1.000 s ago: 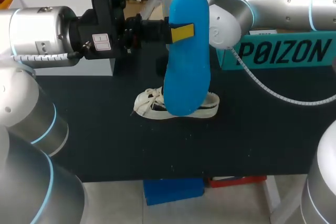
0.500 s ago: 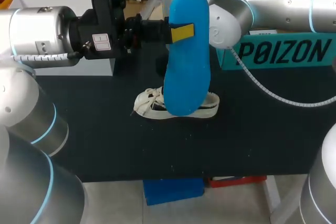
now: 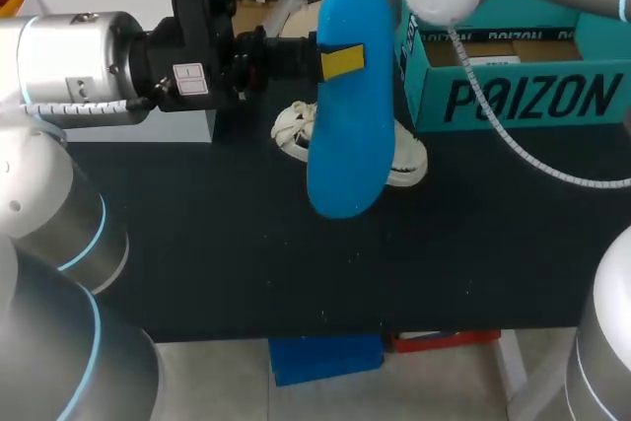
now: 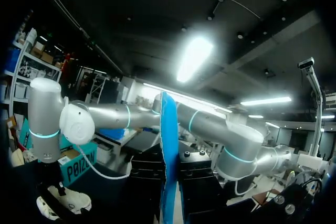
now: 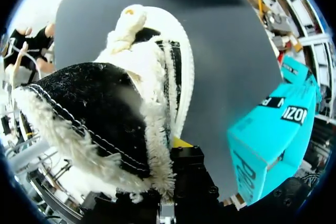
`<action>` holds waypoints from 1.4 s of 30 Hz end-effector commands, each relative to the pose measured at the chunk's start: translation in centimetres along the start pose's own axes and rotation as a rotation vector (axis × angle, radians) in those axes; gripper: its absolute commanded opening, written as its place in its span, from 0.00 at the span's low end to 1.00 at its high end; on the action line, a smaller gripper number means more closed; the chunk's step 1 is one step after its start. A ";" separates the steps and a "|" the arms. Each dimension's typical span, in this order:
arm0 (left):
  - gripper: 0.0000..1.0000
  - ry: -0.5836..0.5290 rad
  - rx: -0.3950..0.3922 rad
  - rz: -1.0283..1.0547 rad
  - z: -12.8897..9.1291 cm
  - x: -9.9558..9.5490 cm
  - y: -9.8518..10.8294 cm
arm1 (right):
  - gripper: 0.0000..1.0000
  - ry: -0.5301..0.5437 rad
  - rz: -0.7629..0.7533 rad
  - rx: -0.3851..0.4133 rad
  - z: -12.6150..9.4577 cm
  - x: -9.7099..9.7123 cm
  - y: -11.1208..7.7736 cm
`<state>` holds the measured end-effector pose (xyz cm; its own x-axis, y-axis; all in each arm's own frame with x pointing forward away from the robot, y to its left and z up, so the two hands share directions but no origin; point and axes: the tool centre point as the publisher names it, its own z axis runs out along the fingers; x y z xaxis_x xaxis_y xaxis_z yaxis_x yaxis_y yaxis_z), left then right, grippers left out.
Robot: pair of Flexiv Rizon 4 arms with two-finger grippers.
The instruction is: Take the shoe out of the shoebox, open the shoe tongue, remove and reinsert the insole, then place the shoe into the shoebox
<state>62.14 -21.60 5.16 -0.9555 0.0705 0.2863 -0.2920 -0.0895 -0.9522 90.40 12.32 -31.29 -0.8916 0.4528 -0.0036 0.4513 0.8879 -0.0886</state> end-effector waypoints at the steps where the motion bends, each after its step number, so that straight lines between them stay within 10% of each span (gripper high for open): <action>1: 0.00 -0.004 -0.002 -0.001 0.1 0.1 0.1 | 0.00 0.081 0.705 -0.118 0.3 0.4 -1.7; 14: 0.00 -0.004 -0.002 -0.001 0.1 0.1 0.1 | 0.00 0.137 1.030 -0.144 3.2 1.8 -0.6; 42: 0.00 -0.004 -0.002 -0.001 0.1 0.1 0.1 | 0.00 0.106 1.061 -0.079 9.4 2.9 1.5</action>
<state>62.14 -21.60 5.16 -0.9555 0.0704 0.2864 -0.2920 -0.0895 -0.9522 87.68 13.75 -40.15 -0.0360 0.9982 0.0487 0.9992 0.0369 -0.0179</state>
